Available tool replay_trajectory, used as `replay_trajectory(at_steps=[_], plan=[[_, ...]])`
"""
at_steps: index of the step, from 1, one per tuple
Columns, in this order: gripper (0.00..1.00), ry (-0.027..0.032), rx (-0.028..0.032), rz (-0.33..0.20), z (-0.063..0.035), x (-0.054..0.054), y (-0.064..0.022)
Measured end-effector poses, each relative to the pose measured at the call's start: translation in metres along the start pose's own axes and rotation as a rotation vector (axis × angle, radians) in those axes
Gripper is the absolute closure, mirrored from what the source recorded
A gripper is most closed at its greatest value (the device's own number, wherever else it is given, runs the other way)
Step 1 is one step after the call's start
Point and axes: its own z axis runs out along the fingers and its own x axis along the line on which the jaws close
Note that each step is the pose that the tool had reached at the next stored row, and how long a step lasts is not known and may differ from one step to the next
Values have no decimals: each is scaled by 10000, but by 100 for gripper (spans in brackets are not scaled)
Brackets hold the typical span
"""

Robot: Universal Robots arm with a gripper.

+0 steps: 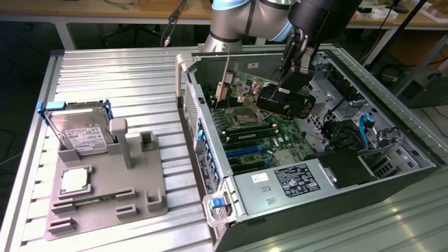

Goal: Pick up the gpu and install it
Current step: 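Insert the gpu into the slot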

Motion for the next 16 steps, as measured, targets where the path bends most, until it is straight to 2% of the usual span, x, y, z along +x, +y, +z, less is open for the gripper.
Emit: replay_trajectory(at_steps=[10, 16], plan=[[73, 5, 3, -25, 1, 0, 0], [73, 59, 32, -137, 0, 0, 0]])
